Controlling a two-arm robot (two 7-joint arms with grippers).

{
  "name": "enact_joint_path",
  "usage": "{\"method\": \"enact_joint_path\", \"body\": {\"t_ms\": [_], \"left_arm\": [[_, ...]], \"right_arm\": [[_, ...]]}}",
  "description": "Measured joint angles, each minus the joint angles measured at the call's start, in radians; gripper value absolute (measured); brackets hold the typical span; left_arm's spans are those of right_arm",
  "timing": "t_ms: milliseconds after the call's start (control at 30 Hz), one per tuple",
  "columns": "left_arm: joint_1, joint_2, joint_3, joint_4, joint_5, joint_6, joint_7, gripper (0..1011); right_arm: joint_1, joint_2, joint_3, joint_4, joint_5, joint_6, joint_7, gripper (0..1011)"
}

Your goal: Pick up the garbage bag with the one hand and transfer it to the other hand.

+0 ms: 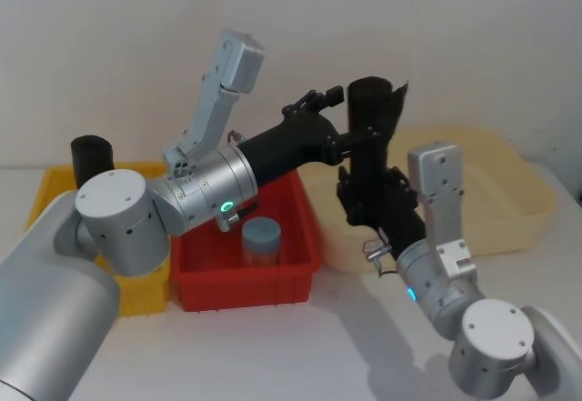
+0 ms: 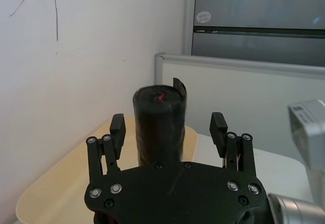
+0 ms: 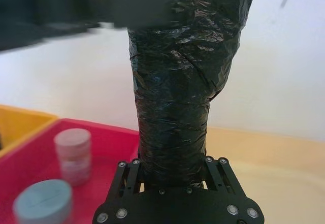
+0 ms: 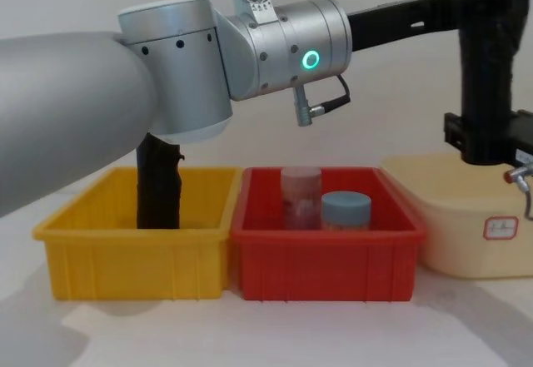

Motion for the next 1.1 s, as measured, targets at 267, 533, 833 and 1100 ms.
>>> {"method": "enact_joint_path", "body": {"t_ms": [267, 533, 833, 1100], "left_arm": [[0.000, 0.000, 0.000, 0.000, 0.000, 0.000, 0.000, 1002], [0.000, 0.000, 0.000, 0.000, 0.000, 0.000, 0.000, 1002], [0.000, 0.000, 0.000, 0.000, 0.000, 0.000, 0.000, 1002], [0.000, 0.000, 0.000, 0.000, 0.000, 0.000, 0.000, 1002]], "right_arm": [[0.052, -0.003, 0.042, 0.076, -0.008, -0.004, -0.033, 513], [0.134, -0.003, 0.090, 0.196, -0.020, -0.012, -0.081, 512], [0.224, 0.011, 0.126, 0.322, -0.041, 0.016, -0.112, 647], [0.262, 0.035, 0.131, 0.363, -0.055, 0.036, -0.091, 855]]}}
